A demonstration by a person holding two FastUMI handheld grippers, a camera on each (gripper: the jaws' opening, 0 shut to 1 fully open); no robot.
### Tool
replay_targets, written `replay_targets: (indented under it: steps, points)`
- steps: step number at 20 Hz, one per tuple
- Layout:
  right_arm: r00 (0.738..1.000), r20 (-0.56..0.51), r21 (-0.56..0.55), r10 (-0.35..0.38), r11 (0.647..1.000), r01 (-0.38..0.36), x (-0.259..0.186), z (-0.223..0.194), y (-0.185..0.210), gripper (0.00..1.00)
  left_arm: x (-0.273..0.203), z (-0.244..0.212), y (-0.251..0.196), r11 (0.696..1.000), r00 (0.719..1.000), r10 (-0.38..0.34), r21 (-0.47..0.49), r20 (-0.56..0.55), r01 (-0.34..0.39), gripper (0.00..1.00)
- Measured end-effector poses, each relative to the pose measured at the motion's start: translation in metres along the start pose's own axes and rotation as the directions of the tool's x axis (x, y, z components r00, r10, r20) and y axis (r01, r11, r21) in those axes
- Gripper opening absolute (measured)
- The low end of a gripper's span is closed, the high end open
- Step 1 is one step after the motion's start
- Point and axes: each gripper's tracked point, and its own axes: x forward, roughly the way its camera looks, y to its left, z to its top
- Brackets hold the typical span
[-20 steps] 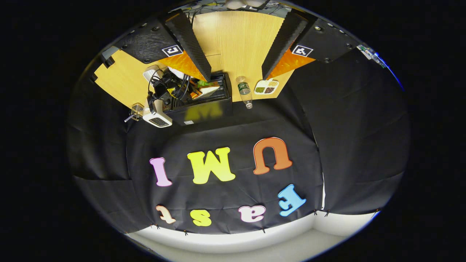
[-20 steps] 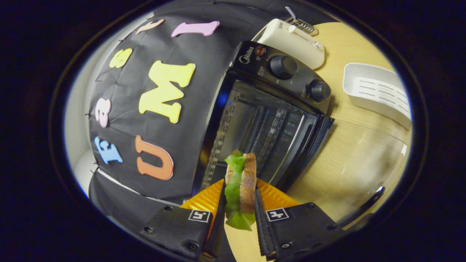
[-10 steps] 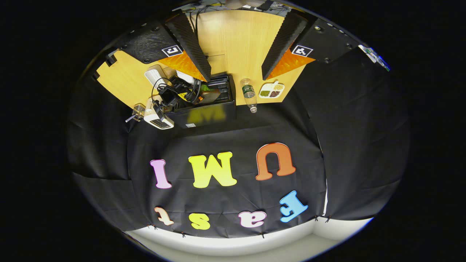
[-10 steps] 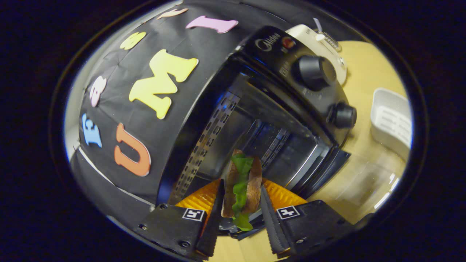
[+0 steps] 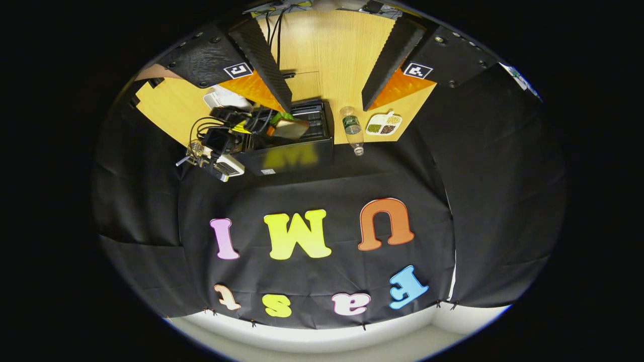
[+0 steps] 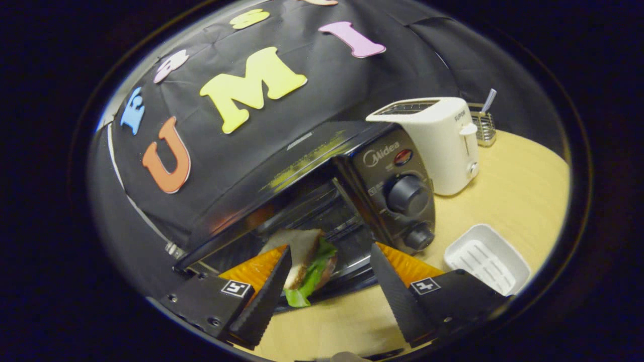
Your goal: Open the electric oven with the left hand, put the food in, and close the electric oven.
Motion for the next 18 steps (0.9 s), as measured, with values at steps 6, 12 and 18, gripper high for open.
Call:
replay_targets:
  steps: [6,12,18]
  points:
    - [0.999,0.014,-0.239,0.044,0.970,-0.039,-0.100,0.041,-0.024,1.00,0.023,-0.028,-0.014,1.000,1.000,0.001,0.012,0.003,-0.001,0.93]
    - [0.996,0.072,-0.421,0.059,0.907,-0.024,-0.179,0.103,-0.072,0.89,0.059,-0.079,-0.034,0.999,0.997,0.038,-0.017,-0.070,-0.040,0.93]
    - [0.996,0.085,-0.458,0.040,0.889,0.004,-0.233,0.145,-0.115,1.00,0.092,-0.142,-0.077,0.999,0.984,0.032,-0.023,-0.173,-0.036,0.93]
